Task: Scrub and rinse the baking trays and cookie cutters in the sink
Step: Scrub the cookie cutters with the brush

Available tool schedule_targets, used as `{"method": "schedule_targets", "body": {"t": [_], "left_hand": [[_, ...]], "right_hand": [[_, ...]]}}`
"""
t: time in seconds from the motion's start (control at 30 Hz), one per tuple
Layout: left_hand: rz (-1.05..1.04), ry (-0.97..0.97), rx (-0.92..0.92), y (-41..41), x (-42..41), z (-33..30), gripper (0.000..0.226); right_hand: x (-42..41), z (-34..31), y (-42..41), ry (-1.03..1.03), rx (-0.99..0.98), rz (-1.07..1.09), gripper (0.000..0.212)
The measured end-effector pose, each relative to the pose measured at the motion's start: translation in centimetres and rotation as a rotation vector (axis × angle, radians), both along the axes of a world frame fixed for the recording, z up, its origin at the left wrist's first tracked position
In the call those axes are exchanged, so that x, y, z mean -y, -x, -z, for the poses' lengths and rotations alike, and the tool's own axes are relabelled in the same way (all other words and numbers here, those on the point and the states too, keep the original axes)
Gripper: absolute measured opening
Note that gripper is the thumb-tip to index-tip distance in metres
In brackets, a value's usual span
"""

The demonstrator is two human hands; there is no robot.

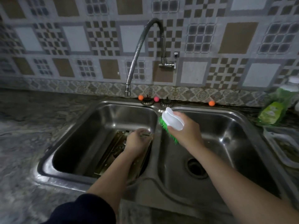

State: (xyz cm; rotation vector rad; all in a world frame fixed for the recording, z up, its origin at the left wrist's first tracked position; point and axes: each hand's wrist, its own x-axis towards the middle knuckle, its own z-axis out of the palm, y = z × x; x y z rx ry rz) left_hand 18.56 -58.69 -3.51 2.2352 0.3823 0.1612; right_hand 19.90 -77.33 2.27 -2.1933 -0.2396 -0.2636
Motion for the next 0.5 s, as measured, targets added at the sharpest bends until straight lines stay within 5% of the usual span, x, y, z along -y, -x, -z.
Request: {"method": "schedule_targets", "body": {"t": [0.2,0.5], "left_hand": [[0.123,-0.245,-0.297,1.8,-7.4,4.0,0.039],[0.183,-0.28,-0.306,1.5,-8.4,4.8,0.055]], "right_hand": [[-4.0,2.2,1.5,-0.008,-0.047,0.055,0.056],[-4.6,4.5,3.6,-0.009,-0.129,0.179,0.055]]}}
